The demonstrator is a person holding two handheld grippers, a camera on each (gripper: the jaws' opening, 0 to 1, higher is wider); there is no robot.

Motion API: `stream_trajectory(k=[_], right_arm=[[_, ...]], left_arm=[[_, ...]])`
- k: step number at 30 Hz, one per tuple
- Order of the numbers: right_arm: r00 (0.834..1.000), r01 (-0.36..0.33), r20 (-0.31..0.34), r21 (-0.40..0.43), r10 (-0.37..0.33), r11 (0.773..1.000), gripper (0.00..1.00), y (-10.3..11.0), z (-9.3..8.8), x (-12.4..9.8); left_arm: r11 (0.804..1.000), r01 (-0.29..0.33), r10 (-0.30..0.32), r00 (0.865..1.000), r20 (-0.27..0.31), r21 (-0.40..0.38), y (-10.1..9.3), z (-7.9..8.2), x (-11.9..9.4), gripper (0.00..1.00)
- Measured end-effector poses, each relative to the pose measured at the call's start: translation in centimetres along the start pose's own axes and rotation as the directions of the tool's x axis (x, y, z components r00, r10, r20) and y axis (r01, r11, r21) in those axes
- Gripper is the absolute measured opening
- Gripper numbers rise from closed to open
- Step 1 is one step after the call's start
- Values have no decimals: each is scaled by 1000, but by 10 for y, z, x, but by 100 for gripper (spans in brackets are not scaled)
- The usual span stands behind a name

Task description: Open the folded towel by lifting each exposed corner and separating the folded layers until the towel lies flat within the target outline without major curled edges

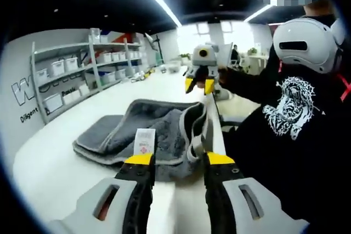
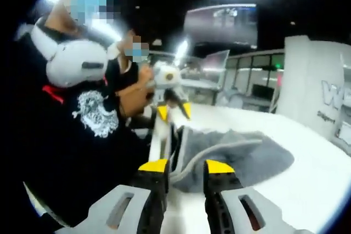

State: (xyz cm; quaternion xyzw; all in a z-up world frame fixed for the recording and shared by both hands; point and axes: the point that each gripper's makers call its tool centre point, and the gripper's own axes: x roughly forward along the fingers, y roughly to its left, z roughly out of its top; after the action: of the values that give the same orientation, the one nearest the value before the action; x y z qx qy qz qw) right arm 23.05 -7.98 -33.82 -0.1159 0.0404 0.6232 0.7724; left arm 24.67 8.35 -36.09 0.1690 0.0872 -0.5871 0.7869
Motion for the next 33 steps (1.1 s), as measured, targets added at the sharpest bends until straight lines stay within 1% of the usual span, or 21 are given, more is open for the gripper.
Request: stream_trajectory(k=[1, 2, 5, 7, 8, 9, 10, 12, 13, 16, 19, 21, 22, 23, 24, 25, 26, 27, 30, 32, 33], right_arm=[[999, 29, 24, 8, -29, 1000, 25, -8, 7, -1], [998, 49, 34, 13, -49, 999, 27, -13, 11, -2], [996, 80, 48, 29, -81, 996, 28, -23, 17, -1], [991, 121, 49, 38, -123, 992, 27, -33, 18, 1], [986, 161, 43, 42, -162, 986, 26, -41, 18, 2], [981, 191, 30, 65, -193, 979, 25, -49, 16, 3], [977, 207, 24, 84, -210, 975, 23, -53, 16, 4], [970, 236, 26, 152, -242, 960, 22, -64, 16, 8], [968, 242, 17, 173, -249, 955, 22, -68, 15, 10], [966, 254, -8, 219, -258, 942, 24, -76, 11, 23], [966, 256, -25, 260, -258, 931, 28, -79, 7, 34], [965, 258, -39, 276, -258, 926, 30, -80, 5, 41], [966, 258, -45, 280, -256, 925, 30, -80, 3, 43], [966, 259, -57, 284, -254, 923, 30, -80, 1, 46], [965, 263, -62, 286, -256, 922, 30, -79, -1, 48], [962, 271, -71, 293, -262, 917, 29, -80, -3, 51], [958, 286, -73, 302, -277, 910, 28, -81, -4, 54], [956, 293, -73, 305, -285, 906, 27, -82, -4, 55], [952, 306, -90, 324, -292, 895, 27, -81, -9, 63], [950, 312, -102, 326, -295, 893, 26, -81, -13, 67], [950, 311, -105, 327, -293, 892, 23, -80, -13, 69]], left_arm=[[1000, -11, 11, 1000, 9, -1, 2, 3, 0, 40], [1000, -17, 17, 1000, 25, -3, 3, 7, -1, 42], [1000, -17, 18, 997, 72, -16, 4, 20, -4, 45], [999, -27, 29, 995, 95, -19, 5, 29, -6, 45], [999, -39, 40, 994, 99, -14, 7, 32, -7, 44], [999, -54, 54, 994, 97, -9, 10, 33, -6, 44], [998, -66, 67, 994, 91, -10, 12, 34, -5, 43], [996, -84, 84, 995, 62, 4, 13, 32, 1, 40], [997, -77, 76, 996, 43, 12, 10, 29, 5, 38], [998, -41, 41, 999, -1, 51, -4, 23, 16, 37], [996, -11, 17, 997, -69, 93, -15, 12, 25, 36], [995, -8, 16, 996, -85, 95, -17, 8, 30, 34], [996, -4, 12, 996, -90, 88, -17, 7, 32, 32], [999, 9, -6, 997, -82, 31, -20, 7, 33, 30], [1000, 16, -17, 998, -65, -25, -19, 10, 34, 26], [998, 19, -22, 998, -52, -57, -18, 12, 35, 18], [996, 12, -15, 999, -41, -83, -16, 13, 35, 14], [996, 2, -6, 999, -39, -84, -13, 14, 35, 12], [996, -25, 21, 999, -47, -87, -10, 14, 40, 13], [994, -13, 9, 999, -37, -107, -15, 16, 44, 18], [993, -4, 0, 999, -39, -118, -18, 15, 47, 21]])
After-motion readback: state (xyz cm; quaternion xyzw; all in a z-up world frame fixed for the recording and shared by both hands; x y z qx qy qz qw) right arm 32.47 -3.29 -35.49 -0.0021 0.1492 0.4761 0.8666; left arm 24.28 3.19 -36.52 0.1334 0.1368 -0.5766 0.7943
